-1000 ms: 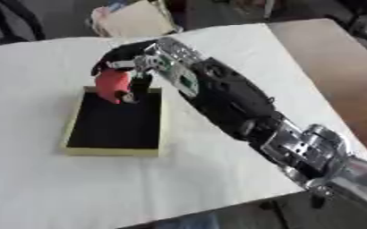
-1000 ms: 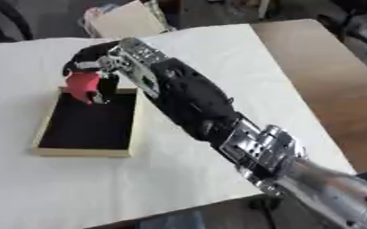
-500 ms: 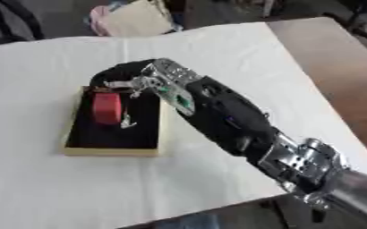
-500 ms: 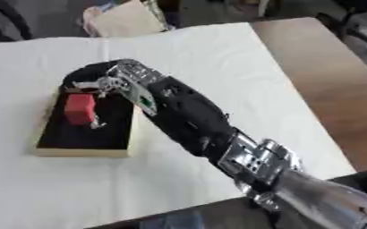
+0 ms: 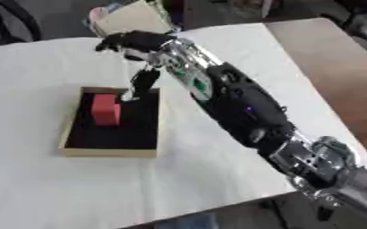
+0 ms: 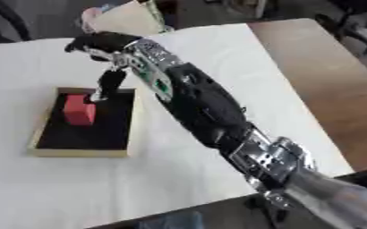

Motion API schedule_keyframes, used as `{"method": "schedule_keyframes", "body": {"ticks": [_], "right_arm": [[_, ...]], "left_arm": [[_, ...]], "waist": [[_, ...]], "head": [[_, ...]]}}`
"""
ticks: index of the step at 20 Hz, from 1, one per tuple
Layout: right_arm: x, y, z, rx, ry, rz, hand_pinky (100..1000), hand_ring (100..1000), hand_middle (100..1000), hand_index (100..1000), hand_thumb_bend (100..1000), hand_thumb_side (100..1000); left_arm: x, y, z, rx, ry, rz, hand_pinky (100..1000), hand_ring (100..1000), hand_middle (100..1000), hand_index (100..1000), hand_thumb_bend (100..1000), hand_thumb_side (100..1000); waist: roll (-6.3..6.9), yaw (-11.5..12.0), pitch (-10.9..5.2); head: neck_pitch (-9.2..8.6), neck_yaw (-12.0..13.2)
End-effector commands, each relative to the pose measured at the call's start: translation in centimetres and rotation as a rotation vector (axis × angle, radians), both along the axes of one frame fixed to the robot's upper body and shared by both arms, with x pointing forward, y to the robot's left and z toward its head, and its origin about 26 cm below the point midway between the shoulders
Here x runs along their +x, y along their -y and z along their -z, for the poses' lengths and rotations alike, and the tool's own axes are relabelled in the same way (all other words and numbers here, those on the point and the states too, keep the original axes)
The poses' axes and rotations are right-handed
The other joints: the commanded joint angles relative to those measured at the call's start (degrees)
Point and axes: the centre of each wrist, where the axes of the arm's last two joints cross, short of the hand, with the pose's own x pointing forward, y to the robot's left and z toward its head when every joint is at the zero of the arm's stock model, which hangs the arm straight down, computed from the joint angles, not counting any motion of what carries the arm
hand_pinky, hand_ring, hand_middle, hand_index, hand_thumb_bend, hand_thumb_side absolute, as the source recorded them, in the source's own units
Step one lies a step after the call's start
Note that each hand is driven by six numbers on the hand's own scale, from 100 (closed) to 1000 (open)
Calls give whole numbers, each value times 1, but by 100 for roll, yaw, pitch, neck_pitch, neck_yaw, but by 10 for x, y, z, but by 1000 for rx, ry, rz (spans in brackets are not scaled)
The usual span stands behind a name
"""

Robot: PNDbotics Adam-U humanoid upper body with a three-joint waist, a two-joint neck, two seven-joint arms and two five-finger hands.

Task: Pick up objects on the table and place them in the box.

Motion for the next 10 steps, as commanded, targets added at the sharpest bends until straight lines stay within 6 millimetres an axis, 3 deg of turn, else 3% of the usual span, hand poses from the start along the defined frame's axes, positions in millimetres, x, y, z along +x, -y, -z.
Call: {"method": "schedule_keyframes", "body": {"ticks": [1,3,4,5,9,10], "right_arm": [[0,43,-40,171,115,118,595,824,836,987,533,431],[3,72,-48,296,143,222,554,804,804,977,518,443],[5,86,-49,355,155,279,533,794,792,970,138,439],[8,100,-49,420,165,344,520,788,777,967,513,445],[19,152,-33,709,207,590,469,759,728,946,523,432],[21,163,-27,778,223,648,464,755,721,942,159,426]], "left_arm": [[-2,-4,-7,20,20,-16,813,580,610,809,238,459],[-2,-4,-7,21,18,-19,813,579,610,809,238,460],[-2,-4,-7,22,17,-20,814,579,610,809,238,460],[-2,-5,-6,21,15,-23,814,579,611,809,237,460],[-3,-6,-6,23,13,-29,813,579,611,809,237,460],[-3,-6,-5,23,12,-30,813,579,611,809,232,464]], "waist": [[15,-47,-109],[11,-80,-122],[6,-91,-130],[3,-112,-141],[-3,-171,-167],[-3,-171,-170]], "head": [[28,59],[28,94],[28,101],[28,112],[28,166],[28,175]]}}
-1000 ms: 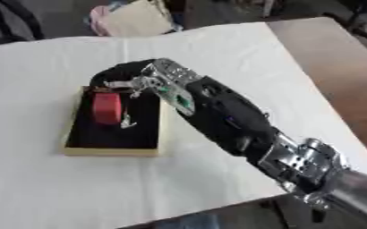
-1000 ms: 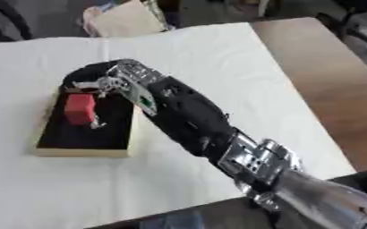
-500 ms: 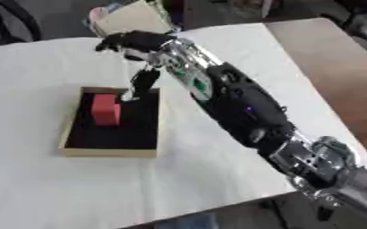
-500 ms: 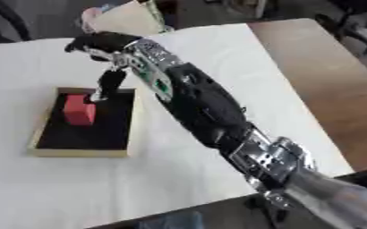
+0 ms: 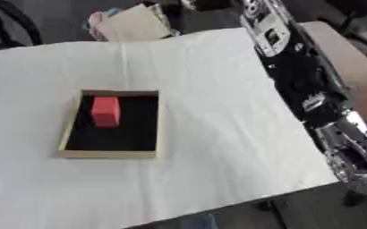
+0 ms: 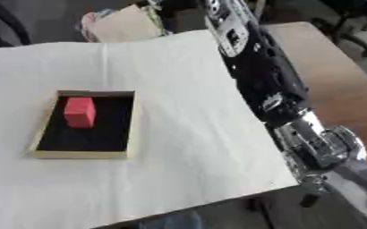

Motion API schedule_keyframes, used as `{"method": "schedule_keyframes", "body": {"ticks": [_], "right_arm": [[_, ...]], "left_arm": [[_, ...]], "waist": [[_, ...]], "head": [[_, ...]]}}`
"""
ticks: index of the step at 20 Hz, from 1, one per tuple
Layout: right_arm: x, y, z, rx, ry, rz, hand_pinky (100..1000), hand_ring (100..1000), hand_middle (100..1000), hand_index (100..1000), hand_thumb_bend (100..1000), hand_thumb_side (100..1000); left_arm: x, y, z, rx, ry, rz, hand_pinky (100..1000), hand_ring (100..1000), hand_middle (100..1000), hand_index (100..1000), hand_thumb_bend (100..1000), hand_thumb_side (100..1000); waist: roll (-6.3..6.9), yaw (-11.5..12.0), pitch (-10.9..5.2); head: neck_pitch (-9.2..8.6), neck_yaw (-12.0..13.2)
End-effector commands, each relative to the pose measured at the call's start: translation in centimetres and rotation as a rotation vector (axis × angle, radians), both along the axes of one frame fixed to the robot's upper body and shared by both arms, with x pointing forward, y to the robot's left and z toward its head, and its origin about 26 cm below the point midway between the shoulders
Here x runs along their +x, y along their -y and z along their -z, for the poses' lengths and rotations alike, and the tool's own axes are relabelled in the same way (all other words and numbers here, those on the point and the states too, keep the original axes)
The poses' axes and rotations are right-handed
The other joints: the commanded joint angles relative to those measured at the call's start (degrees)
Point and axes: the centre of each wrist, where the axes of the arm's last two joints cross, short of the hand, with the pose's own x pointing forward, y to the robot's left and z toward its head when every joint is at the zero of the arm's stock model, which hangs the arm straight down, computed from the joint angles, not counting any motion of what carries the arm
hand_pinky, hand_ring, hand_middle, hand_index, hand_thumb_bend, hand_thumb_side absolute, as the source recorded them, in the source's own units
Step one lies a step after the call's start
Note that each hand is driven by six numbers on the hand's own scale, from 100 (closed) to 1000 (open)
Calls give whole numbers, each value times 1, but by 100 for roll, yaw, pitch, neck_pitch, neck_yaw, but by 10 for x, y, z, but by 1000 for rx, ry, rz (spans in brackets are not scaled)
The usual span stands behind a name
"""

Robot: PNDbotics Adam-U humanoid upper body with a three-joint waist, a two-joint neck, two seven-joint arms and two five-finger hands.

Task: Pick up objects on the table and place them in the box.

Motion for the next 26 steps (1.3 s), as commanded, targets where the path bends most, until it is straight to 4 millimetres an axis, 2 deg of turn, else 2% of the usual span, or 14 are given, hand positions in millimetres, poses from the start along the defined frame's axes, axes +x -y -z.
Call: {"method": "schedule_keyframes", "body": {"ticks": [1,5,10,18,22,26], "right_arm": [[4,43,-2,209,84,197,458,752,715,939,518,426],[6,72,30,367,97,361,448,747,705,935,516,420],[7,90,61,483,83,486,443,744,698,933,511,419],[10,100,92,603,20,583,439,737,671,927,508,396],[6,104,112,664,-12,630,436,736,660,927,396,441],[3,107,123,693,6,633,434,738,659,927,379,443]], "left_arm": [[-2,-5,-7,22,22,-17,813,579,611,809,237,460],[-2,-5,-7,22,21,-19,814,578,611,809,236,460],[-2,-6,-7,22,18,-20,813,578,611,809,235,459],[-3,-6,-5,25,9,-17,813,577,611,809,236,460],[-3,-6,-5,27,5,-16,813,577,611,809,236,459],[-4,-6,-5,25,6,-16,813,576,611,809,236,460]], "waist": [[13,-6,-92],[26,-41,-84],[39,-95,-95],[41,-69,-144],[35,-57,-157],[49,-41,-144]], "head": [[28,45],[28,98],[28,124],[28,104],[28,84],[28,79]]}}
